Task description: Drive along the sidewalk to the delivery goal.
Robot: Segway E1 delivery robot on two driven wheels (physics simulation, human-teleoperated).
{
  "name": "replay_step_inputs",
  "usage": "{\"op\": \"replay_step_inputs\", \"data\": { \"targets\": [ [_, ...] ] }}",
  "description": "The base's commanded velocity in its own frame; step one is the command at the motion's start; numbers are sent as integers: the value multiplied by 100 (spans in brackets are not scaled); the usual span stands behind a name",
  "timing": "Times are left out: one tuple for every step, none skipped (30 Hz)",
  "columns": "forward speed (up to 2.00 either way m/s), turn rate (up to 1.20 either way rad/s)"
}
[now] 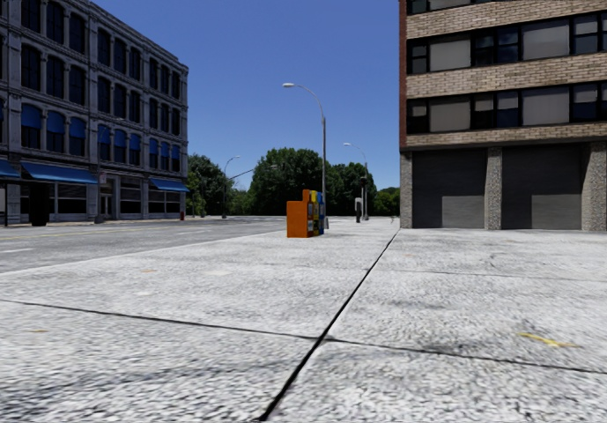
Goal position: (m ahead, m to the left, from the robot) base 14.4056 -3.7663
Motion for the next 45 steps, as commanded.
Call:
{"op": "replay_step_inputs", "data": {
  "targets": [
    [200,0],
    [200,0],
    [200,0],
    [200,0],
    [200,0],
    [200,0],
    [200,0],
    [200,0],
    [200,0],
    [200,0],
    [200,0],
    [200,0],
    [200,0],
    [200,0],
    [200,0],
    [200,0],
    [200,0],
    [200,0],
    [200,0],
    [200,0],
    [200,0],
    [200,0],
    [200,0],
    [200,0],
    [200,0],
    [200,0],
    [200,0],
    [200,0],
    [200,0],
    [200,0],
    [200,0],
    [200,0],
    [200,0],
    [200,0],
    [200,0],
    [200,0],
    [200,0],
    [200,0],
    [200,0],
    [200,0],
    [200,0],
    [200,0],
    [200,0],
    [200,0],
    [200,0]
  ]
}}
